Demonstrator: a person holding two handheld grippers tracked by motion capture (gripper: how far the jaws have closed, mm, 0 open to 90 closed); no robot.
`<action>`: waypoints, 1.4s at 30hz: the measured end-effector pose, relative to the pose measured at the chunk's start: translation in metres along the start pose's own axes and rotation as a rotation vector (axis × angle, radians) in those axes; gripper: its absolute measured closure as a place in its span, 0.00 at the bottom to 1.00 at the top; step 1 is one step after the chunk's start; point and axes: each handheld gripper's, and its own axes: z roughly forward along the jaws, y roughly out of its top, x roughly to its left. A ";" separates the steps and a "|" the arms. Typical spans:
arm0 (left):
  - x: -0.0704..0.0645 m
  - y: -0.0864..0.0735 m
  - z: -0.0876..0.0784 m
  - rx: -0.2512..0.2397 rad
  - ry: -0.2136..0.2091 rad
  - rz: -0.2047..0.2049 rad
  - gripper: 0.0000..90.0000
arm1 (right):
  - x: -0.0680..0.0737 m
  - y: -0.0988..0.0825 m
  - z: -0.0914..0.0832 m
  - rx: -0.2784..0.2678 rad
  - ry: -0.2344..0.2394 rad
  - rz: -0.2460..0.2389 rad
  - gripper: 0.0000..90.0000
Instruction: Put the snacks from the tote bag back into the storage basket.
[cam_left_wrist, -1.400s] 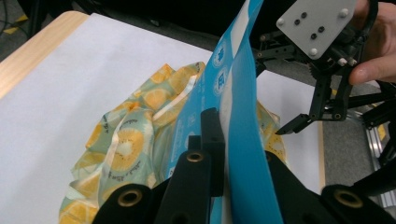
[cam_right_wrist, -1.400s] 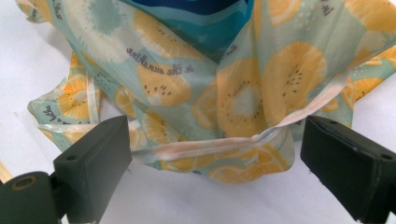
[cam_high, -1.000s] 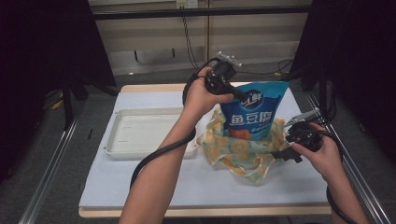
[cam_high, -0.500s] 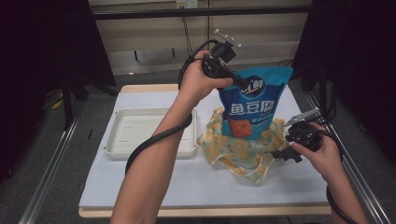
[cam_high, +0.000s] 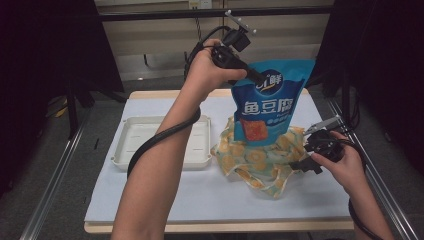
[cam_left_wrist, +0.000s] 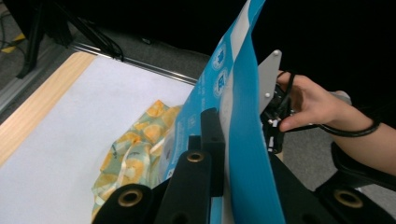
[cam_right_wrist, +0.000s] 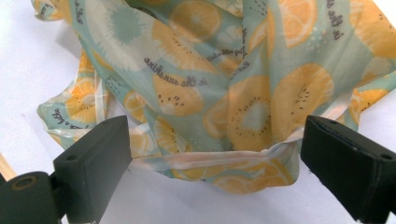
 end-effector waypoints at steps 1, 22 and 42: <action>0.000 0.000 -0.002 0.005 -0.009 0.002 1.00 | 0.000 0.000 0.000 -0.003 -0.001 0.002 0.09; 0.002 -0.020 -0.048 0.008 0.019 -0.045 1.00 | 0.004 0.003 -0.003 -0.004 -0.007 -0.009 0.09; 0.009 -0.040 -0.067 0.033 0.041 -0.077 1.00 | 0.006 -0.004 -0.005 -0.006 -0.011 -0.002 0.09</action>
